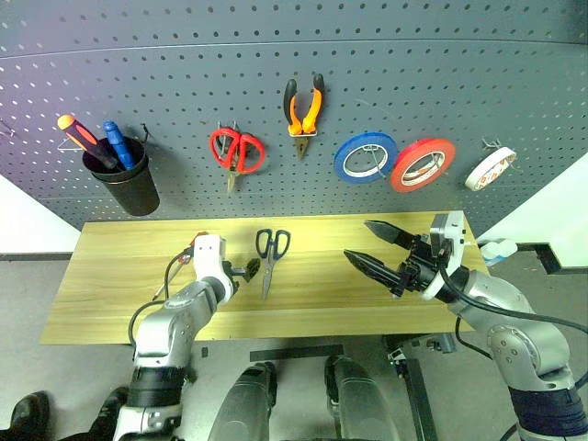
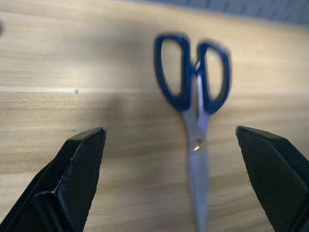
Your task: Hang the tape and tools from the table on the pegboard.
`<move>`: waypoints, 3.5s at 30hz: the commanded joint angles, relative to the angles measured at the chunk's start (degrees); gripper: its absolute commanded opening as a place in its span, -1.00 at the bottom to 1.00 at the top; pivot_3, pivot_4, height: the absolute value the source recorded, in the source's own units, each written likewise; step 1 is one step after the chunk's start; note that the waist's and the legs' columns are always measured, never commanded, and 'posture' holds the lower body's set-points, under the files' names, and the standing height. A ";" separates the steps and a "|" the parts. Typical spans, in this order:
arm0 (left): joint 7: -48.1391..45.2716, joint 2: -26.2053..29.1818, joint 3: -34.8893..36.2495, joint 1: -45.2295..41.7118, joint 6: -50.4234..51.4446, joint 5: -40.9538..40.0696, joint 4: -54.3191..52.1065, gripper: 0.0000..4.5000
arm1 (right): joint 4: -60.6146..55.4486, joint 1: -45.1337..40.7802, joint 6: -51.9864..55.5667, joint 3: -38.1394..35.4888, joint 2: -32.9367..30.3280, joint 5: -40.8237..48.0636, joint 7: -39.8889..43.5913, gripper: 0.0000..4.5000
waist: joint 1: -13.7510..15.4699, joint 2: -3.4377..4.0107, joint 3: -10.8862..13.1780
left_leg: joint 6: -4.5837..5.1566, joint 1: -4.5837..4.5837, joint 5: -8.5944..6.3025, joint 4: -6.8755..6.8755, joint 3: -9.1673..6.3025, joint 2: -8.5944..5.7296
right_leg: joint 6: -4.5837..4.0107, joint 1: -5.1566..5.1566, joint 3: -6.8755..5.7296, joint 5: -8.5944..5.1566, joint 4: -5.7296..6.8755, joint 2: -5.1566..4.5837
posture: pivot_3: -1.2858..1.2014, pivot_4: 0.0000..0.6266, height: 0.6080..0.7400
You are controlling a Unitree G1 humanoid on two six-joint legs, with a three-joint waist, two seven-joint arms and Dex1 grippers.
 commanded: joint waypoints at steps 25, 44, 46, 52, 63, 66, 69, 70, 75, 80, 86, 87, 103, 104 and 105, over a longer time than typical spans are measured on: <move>-4.81 -1.58 -8.28 -12.11 7.49 10.19 15.44 1.00 | 0.17 -2.41 -2.64 -0.15 3.63 -3.55 -1.83 0.98 | -0.05 -0.21 0.14 | 0.01 -0.01 0.00 -0.02 -0.01 -0.03 | 0.00 -0.03 0.00 0.00 0.03 -0.03 | -0.07 -0.18 1.00; -8.53 -3.56 -7.97 -17.59 4.70 12.20 27.30 1.00 | -2.68 -3.84 -1.65 -0.51 4.30 -4.29 -6.24 0.98 | -0.20 -0.19 0.12 | -0.03 0.12 0.02 0.06 -0.01 -0.03 | 0.04 0.11 -0.01 0.03 0.06 -0.03 | -0.10 -0.18 1.00; -8.49 -3.82 -7.38 -17.42 5.02 11.96 27.57 0.92 | -2.36 -4.13 -1.93 -0.71 4.30 -4.44 -6.48 1.00 | -0.23 -0.18 0.12 | -0.03 0.12 0.02 0.06 0.00 -0.03 | 0.04 0.12 -0.01 0.03 0.06 -0.03 | -0.10 -0.17 1.00; -7.83 -4.16 -6.34 -16.92 6.25 12.20 27.36 0.16 | -1.26 -4.66 -2.76 -0.93 4.45 -5.00 -6.33 1.00 | -0.45 -0.19 0.12 | -0.02 0.13 0.02 0.06 0.00 -0.03 | 0.05 0.13 -0.01 0.03 0.07 -0.02 | -0.10 -0.16 1.00; -7.61 -4.99 -4.66 -16.52 8.61 11.85 26.69 -0.77 | -0.44 -4.01 -3.45 -0.92 4.56 -5.49 -5.14 1.00 | -1.55 -0.19 0.12 | -0.02 0.16 0.02 0.07 -0.01 -0.04 | 0.06 0.16 -0.01 0.04 0.08 -0.02 | -0.09 -0.13 1.00; -7.02 -5.54 -3.50 -16.38 8.79 11.61 26.35 -0.77 | -0.48 -3.95 -3.23 -0.80 4.64 -5.32 -5.06 1.00 | -1.56 -0.19 0.13 | -0.02 0.18 0.02 0.07 -0.01 -0.02 | 0.06 0.16 -0.02 0.03 0.09 -0.01 | -0.09 -0.12 1.00; -6.91 -5.76 -2.85 -16.24 8.44 11.65 26.11 -0.77 | -0.33 -3.30 -2.55 -0.48 4.32 -4.72 -4.12 1.00 | -1.54 -0.20 0.13 | -0.02 0.18 0.02 0.07 0.00 -0.03 | 0.06 0.17 -0.01 0.03 0.08 -0.02 | -0.09 -0.13 1.00; -6.44 -5.86 -2.55 -16.14 8.29 11.83 25.90 -0.77 | -0.27 -2.58 -2.16 -0.15 3.63 -4.70 -3.10 1.00 | -1.53 -0.20 0.13 | -0.02 0.18 0.02 0.07 0.00 -0.03 | 0.06 0.17 -0.01 0.03 0.08 -0.02 | -0.09 -0.12 1.00; -6.33 -5.65 -2.40 -15.21 8.23 11.98 24.31 -0.77 | 0.06 0.50 -0.07 -0.60 0.47 -2.66 2.73 1.00 | -1.53 -0.22 0.14 | 0.00 0.17 0.01 0.05 0.00 -0.04 | 0.07 0.17 -0.01 0.03 0.05 -0.03 | -0.09 -0.13 1.00; -6.23 -5.42 -2.95 -14.59 7.91 12.42 23.32 -0.77 | 2.73 2.88 -3.19 -1.38 -3.82 -5.33 9.10 1.00 | -1.55 -0.24 0.15 | 0.00 0.18 0.01 0.05 0.00 -0.01 | 0.12 0.17 -0.01 0.00 0.06 -0.01 | -0.08 -0.12 1.00; -5.66 -5.42 -2.15 -14.50 6.63 12.46 22.87 -0.77 | 5.74 3.39 -7.59 -1.20 -6.37 -9.23 12.80 1.00 | -1.51 -0.29 0.18 | -0.01 0.18 0.01 0.07 0.03 -0.01 | 0.27 0.20 -0.02 -0.09 0.05 -0.01 | -0.08 -0.12 1.00; -5.69 -5.21 -2.26 -14.47 6.09 12.66 22.76 -0.77 | 5.66 3.22 -7.89 -1.05 -6.02 -9.51 12.54 1.00 | -1.52 -0.29 0.19 | -0.01 0.19 0.01 0.06 0.02 -0.01 | 0.27 0.19 -0.01 -0.08 0.06 -0.01 | -0.08 -0.12 1.00; -5.28 -3.56 -5.68 -1.97 -12.73 16.82 11.05 -0.77 | 4.42 2.35 -8.81 -0.36 -5.82 -12.31 10.74 1.00 | -1.17 -0.30 0.22 | 0.02 0.08 -0.03 0.00 0.00 -0.02 | 0.07 0.13 0.03 0.04 -0.07 -0.11 | -0.08 -0.17 1.00; -5.53 -3.79 -5.62 -1.76 -13.25 16.61 10.53 -0.77 | 4.63 2.35 -8.82 -0.41 -5.77 -12.24 10.98 1.00 | -1.16 -0.31 0.22 | 0.02 0.07 -0.03 0.01 0.00 -0.02 | 0.07 0.13 0.03 0.03 -0.08 -0.11 | -0.08 -0.17 1.00; -5.72 -4.11 -5.24 -1.74 -12.95 16.10 10.24 -0.77 | 5.50 2.08 -9.64 -0.66 -5.29 -11.94 11.61 1.00 | -1.16 -0.31 0.22 | 0.02 0.07 -0.03 0.01 0.00 -0.02 | 0.08 0.13 0.03 0.03 -0.09 -0.11 | -0.08 -0.19 1.00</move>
